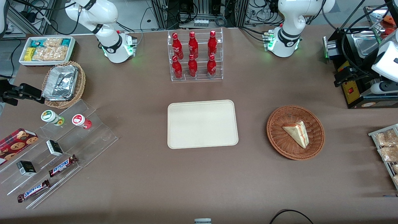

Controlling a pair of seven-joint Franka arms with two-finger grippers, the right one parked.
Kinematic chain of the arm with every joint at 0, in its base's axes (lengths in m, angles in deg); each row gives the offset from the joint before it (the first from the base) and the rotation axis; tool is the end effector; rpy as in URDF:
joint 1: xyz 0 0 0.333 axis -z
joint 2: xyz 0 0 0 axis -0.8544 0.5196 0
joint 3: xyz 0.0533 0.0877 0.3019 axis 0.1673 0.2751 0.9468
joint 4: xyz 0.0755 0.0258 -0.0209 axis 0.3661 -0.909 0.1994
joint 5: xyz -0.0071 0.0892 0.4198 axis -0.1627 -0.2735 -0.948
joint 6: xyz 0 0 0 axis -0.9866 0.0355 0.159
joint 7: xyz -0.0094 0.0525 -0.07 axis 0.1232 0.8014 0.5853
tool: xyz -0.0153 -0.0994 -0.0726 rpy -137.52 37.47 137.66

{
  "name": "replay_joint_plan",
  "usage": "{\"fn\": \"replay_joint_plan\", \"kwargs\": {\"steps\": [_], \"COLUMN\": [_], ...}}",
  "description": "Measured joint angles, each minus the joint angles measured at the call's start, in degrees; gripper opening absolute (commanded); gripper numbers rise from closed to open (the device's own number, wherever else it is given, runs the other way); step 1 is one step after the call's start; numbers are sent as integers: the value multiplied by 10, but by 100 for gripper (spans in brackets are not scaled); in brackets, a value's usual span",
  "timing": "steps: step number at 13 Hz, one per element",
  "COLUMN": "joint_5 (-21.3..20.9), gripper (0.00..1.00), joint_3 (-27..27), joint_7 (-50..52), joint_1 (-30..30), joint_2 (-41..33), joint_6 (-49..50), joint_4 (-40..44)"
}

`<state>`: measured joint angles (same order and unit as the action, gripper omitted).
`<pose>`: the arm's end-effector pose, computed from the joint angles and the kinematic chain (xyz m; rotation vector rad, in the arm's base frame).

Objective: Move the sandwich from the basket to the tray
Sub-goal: 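Move the left gripper over the wrapped sandwich in the wicker basket, then lower the left gripper and close it on the wrapped sandwich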

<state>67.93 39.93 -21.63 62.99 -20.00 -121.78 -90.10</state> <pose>0.5728 -0.0242 0.6161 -3.1140 -0.1594 0.1127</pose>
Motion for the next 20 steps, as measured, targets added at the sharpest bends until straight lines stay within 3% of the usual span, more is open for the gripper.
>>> {"fn": "replay_joint_plan", "kwargs": {"steps": [7,14,20], "joint_5": [-14,-21,-21], "gripper": [100,100,100], "joint_3": [0,0,-9], "joint_7": [9,238,340], "joint_1": [-1,-1,-1], "joint_2": [54,51,64], "joint_6": [-27,-344,-472], "joint_4": [2,-263,-355]}}
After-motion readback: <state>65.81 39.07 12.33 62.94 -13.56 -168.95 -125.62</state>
